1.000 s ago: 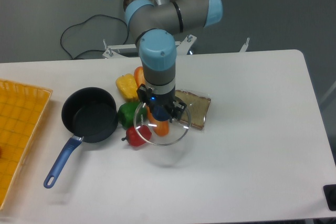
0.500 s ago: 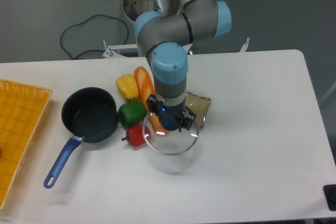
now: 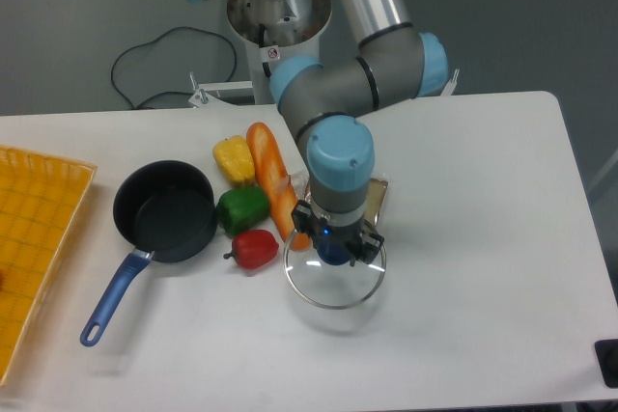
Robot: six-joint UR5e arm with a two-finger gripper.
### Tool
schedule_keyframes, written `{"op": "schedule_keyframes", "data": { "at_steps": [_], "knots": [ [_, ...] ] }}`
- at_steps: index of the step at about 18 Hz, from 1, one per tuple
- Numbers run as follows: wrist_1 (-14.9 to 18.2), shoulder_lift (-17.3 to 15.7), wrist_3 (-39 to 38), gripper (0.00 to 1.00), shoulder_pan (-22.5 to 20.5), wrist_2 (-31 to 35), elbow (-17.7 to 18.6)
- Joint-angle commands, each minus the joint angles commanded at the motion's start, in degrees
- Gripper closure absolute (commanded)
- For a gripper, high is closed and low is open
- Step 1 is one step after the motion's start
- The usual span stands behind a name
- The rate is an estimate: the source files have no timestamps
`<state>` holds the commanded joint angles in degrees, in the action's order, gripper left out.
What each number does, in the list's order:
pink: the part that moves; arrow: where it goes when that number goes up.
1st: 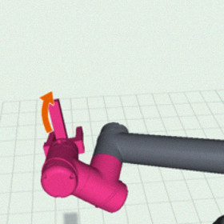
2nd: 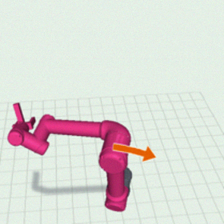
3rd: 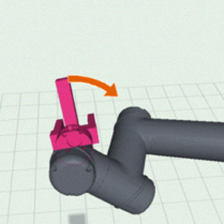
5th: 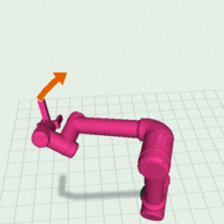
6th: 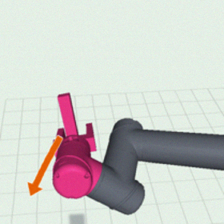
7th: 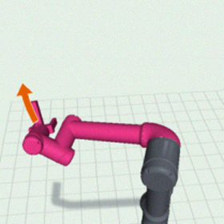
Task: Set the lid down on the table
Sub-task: 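Carry the glass lid away from the saucepan toward the open table, then lower the glass lid flat onto the table surface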
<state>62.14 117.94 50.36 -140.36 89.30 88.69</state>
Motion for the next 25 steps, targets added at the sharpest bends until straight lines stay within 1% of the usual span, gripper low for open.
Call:
{"op": "schedule_keyframes", "data": {
  "at_steps": [4, 11, 21, 25],
  "knots": [
    [-1.58, 1.76, 1.31, 0.39, -0.18, -0.18, -0.35],
    [-1.93, 3.34, 1.67, 0.39, -0.09, -0.18, -0.97],
    [-2.37, 4.4, 1.76, 0.39, 0.0, -0.18, -1.94],
    [-4.3, 5.19, 1.76, 0.39, 0.17, -0.18, -1.94]
  ]
}}
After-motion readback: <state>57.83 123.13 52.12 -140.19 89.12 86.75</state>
